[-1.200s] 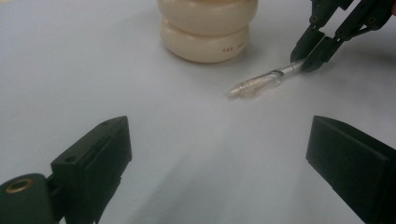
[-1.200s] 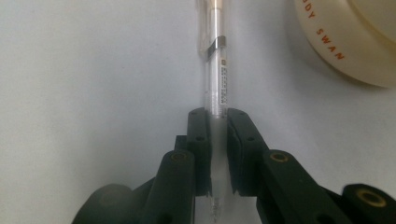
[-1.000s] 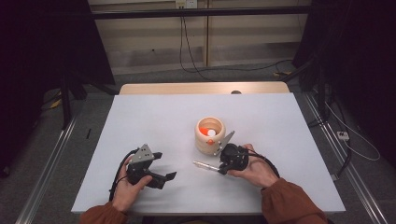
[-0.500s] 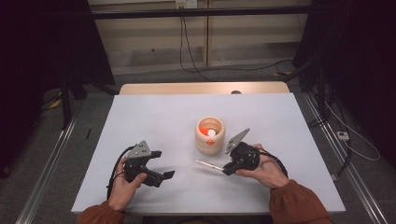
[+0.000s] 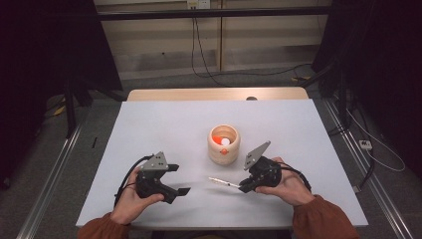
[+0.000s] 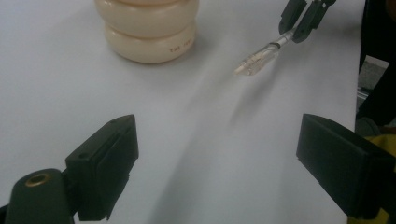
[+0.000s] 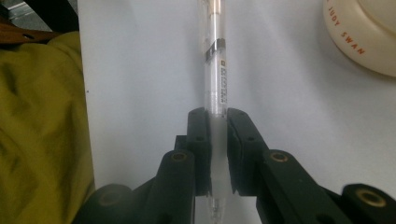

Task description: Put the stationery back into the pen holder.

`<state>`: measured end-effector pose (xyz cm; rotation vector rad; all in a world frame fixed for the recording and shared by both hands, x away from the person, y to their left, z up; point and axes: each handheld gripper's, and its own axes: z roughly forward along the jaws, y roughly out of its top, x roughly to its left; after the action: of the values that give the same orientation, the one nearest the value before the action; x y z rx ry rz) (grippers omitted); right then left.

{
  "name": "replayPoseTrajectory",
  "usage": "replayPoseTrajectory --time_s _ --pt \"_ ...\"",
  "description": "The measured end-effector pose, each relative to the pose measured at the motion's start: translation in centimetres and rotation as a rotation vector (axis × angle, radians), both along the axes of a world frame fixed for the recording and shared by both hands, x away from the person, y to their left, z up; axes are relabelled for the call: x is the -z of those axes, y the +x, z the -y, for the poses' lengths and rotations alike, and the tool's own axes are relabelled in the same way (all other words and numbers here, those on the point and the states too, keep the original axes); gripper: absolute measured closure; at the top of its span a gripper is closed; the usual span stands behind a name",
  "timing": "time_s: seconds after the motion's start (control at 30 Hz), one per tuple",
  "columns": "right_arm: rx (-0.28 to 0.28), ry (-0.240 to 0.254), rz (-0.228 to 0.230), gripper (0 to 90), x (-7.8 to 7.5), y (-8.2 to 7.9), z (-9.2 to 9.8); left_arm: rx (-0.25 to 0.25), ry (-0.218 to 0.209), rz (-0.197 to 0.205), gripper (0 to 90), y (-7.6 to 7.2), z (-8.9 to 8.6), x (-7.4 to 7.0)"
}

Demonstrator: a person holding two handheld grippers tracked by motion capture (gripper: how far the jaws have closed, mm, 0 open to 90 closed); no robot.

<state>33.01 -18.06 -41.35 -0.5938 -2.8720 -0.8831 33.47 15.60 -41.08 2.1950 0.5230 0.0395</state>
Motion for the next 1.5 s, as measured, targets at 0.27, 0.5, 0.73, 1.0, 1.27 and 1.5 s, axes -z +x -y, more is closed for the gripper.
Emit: replayPoseTrajectory --time_s 0.27,0.5,0.73,1.0,1.27,1.5 --pt "-0.079 -0.006 0.019 80.4 -0.6 -0.1 -1.9 0.097 0.156 0.006 16.2 0.3 2.4 -0.7" --pt "-0.096 -0.008 0.017 80.4 -0.5 0.0 -2.6 0.13 0.157 0.01 15.0 0.1 3.1 -1.0" --pt "-0.097 -0.008 0.022 80.4 -0.5 -0.1 -2.7 0.138 0.173 0.012 13.9 0.0 3.4 -0.8" --pt "-0.062 0.028 0.047 80.4 -1.0 0.1 -2.4 0.121 0.164 0.006 13.9 0.2 3.3 -0.6" --pt "-0.105 0.019 0.049 80.3 -1.2 -0.1 -3.1 0.183 0.2 0.022 20.2 0.1 4.2 -0.8" --pt "-0.157 0.004 0.043 80.4 -1.3 0.0 -4.5 0.31 0.286 0.032 32.4 0.2 6.5 -1.1"
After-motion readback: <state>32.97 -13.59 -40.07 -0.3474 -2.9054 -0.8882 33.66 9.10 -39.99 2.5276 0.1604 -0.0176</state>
